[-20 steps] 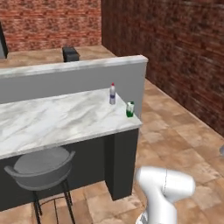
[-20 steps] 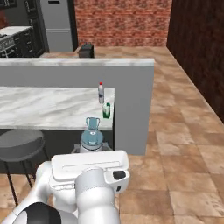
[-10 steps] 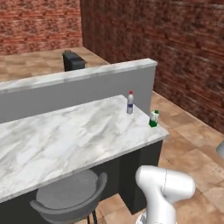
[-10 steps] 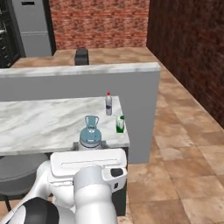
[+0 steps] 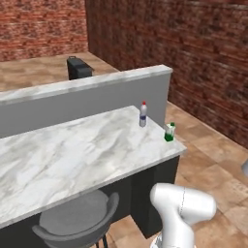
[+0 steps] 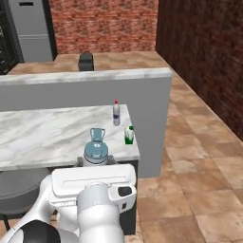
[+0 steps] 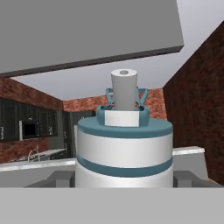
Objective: Move the drinks to the dining counter.
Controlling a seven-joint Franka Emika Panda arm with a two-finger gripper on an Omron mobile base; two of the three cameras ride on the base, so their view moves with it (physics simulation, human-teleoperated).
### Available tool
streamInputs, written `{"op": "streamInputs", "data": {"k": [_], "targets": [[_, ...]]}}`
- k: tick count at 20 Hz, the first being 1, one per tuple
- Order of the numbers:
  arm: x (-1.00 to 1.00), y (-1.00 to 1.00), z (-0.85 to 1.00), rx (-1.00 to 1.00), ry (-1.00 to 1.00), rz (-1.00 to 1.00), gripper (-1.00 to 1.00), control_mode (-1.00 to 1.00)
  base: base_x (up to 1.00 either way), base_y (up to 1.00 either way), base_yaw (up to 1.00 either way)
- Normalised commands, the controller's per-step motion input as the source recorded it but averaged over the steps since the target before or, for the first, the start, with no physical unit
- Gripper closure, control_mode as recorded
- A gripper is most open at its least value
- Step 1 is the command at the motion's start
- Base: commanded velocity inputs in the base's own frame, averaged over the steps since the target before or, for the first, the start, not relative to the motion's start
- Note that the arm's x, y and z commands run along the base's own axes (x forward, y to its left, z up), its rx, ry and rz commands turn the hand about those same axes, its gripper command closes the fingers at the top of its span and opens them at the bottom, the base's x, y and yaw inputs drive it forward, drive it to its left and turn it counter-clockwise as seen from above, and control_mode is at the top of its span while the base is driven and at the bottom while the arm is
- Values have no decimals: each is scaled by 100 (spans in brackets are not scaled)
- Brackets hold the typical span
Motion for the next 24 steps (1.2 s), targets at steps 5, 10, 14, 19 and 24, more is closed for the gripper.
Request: {"op": "streamInputs", "data": {"k": [5, 10, 14, 19, 24], "targets": [[0, 0, 0, 0, 0, 0, 100, 100, 83, 6, 28], [0, 0, 0, 0, 0, 0, 100, 100, 53, 0, 78], [0, 0, 0, 0, 0, 0, 100, 100, 56, 0, 90], [34, 14, -1, -4, 0, 30, 100, -100, 25, 2, 32], [36, 63, 0, -14, 7, 2, 100, -100, 0, 0, 0]]}}
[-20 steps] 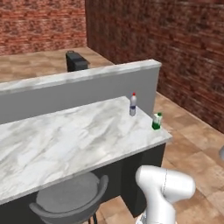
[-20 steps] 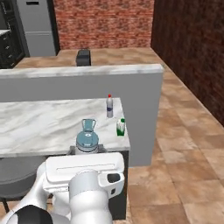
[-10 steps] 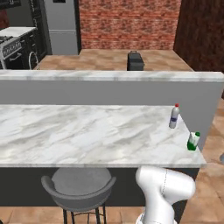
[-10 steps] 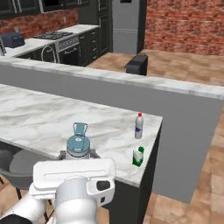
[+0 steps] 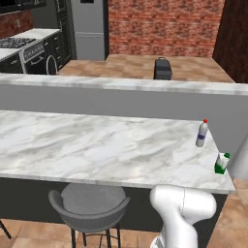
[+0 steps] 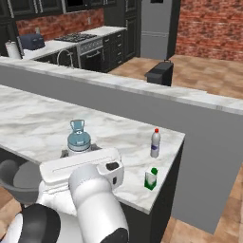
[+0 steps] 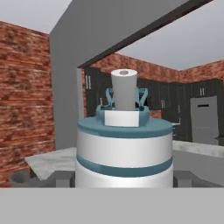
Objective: Move the drinks to the dining counter.
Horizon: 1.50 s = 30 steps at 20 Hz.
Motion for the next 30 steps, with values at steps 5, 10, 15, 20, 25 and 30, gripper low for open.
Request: {"op": "streamInputs", "data": {"k": [5, 10, 15, 20, 25, 30], "targets": [[18, 68, 0, -4, 0, -1, 100, -100, 0, 0, 0], [26, 76, -1, -7, 0, -4, 100, -100, 0, 0, 0], [40, 71, -10, -2, -2, -1, 100, -100, 0, 0, 0], [45, 74, -17, 0, -13, 0, 100, -100, 0, 0, 0], [58, 53, -18, 0, -3, 0, 100, -100, 0, 0, 0], [49, 27, -30, 0, -4, 0, 100, -100, 0, 0, 0]]}}
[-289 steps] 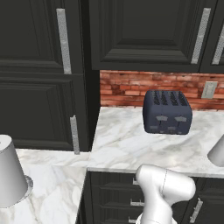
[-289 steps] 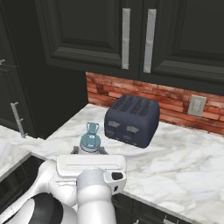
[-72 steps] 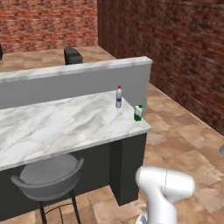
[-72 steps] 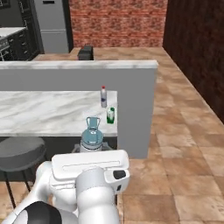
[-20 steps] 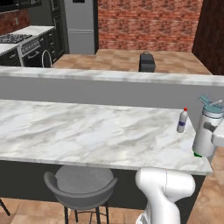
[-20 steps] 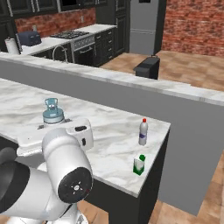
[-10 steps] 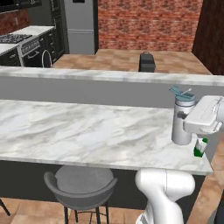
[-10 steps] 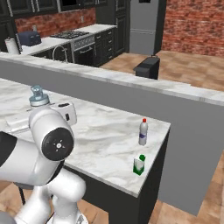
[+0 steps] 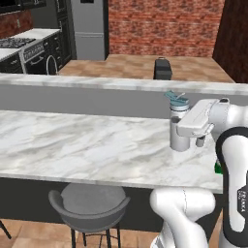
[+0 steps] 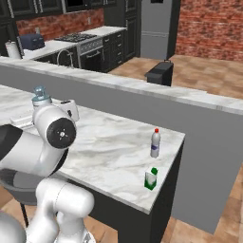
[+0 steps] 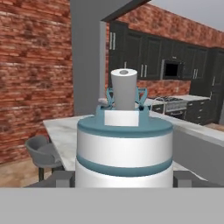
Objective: Move the drinks to the dining counter.
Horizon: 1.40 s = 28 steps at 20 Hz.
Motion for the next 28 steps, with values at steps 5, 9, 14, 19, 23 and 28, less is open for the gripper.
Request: {"op": "streamInputs", "data": {"k": [5, 9, 14, 19, 23, 28], "targets": [[51, 24, -46, 1, -5, 0, 100, -100, 0, 0, 0], [47, 17, -50, 7, -6, 0, 100, -100, 0, 0, 0], [42, 18, -51, 13, -4, 0, 100, -100, 0, 0, 0], [29, 9, -52, 17, -8, 0, 100, -100, 0, 0, 0], [28, 18, -43, 8, -6, 0, 100, -100, 0, 0, 0], [29, 36, -15, 0, 0, -3, 100, -100, 0, 0, 0]]}}
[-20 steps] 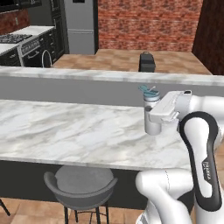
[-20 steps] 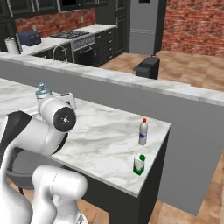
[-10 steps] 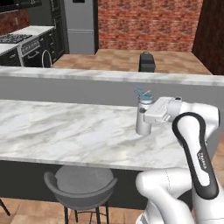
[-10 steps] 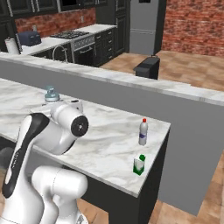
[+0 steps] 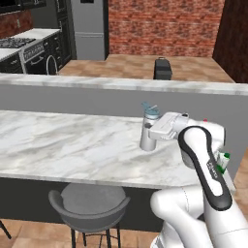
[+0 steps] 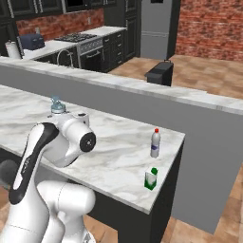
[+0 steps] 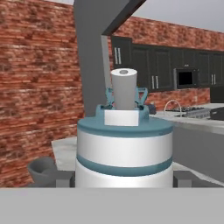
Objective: Move the drinks to the dining counter.
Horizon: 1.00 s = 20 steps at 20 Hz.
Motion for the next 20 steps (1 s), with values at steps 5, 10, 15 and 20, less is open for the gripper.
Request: {"op": "streamInputs", "data": {"k": [5, 10, 15, 20], "targets": [[19, 37, -1, -11, 0, -5, 100, -100, 0, 0, 0], [23, 21, -15, -6, 0, -3, 100, -100, 0, 0, 0], [12, 0, -28, 0, -1, 0, 100, -100, 0, 0, 0], [8, 0, -33, 0, -1, 0, 100, -100, 0, 0, 0]]}}
